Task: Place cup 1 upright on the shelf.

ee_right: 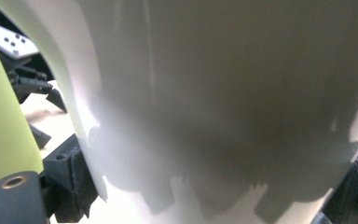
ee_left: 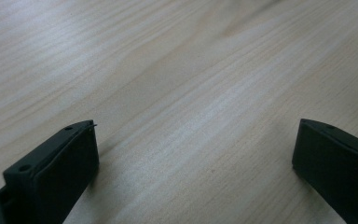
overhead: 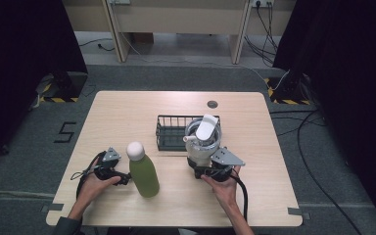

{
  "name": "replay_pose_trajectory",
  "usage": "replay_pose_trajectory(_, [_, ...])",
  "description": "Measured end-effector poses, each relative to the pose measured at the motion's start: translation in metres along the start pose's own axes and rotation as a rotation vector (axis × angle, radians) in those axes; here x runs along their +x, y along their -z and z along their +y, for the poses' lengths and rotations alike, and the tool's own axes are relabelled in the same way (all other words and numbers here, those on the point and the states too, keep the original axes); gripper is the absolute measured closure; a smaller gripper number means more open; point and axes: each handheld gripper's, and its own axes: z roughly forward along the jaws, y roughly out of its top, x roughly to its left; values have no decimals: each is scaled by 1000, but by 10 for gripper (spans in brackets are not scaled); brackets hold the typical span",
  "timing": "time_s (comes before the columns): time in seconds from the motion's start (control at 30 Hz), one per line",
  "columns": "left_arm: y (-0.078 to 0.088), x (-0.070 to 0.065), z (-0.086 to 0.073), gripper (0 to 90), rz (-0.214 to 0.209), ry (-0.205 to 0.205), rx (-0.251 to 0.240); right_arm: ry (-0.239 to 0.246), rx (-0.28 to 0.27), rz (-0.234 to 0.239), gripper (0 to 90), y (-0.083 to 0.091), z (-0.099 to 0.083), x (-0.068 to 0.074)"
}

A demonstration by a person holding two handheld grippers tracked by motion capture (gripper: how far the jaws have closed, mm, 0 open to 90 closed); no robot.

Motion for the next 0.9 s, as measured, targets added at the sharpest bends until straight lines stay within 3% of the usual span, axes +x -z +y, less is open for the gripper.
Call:
replay_pose_trajectory(0.37, [0,0,0,0,0,0,0,9,0,-21,116,2,35,-9])
replay_pose_trajectory(0.9, [0,0,0,0,-1,0,0,3,4,-35,116,-3,69,-25])
